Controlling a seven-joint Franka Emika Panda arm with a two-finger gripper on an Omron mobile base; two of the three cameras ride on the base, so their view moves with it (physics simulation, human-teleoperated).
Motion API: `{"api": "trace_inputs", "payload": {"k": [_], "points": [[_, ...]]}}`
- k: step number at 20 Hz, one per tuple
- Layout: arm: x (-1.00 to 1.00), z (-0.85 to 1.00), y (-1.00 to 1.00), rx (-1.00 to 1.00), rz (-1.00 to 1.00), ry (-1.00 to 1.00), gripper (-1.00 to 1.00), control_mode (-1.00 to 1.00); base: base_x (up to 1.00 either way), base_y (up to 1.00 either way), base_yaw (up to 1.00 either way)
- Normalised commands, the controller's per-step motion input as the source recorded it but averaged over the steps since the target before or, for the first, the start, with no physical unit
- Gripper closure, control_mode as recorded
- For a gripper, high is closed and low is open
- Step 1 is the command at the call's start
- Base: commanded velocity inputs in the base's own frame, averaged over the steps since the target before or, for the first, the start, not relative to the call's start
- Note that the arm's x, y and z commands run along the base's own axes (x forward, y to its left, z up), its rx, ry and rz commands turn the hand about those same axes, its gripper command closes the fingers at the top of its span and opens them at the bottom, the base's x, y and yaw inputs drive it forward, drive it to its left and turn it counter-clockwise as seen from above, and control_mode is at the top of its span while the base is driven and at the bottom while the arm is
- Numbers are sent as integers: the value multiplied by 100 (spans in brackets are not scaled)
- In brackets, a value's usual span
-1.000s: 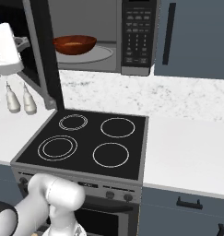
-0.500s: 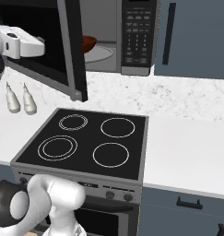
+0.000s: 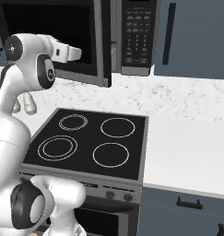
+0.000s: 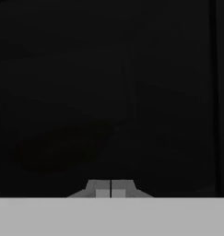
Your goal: Open the microwave, place the bowl with waffle inside the microwave, then close the microwave door and turn it on.
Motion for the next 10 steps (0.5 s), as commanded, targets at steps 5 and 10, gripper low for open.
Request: {"api": "trace_inputs", "payload": {"k": [5, 10], "points": [[99, 0, -21, 9, 43, 18, 100, -100, 0, 0, 0], [63, 1, -1, 2, 26, 1, 100, -100, 0, 0, 0]]}}
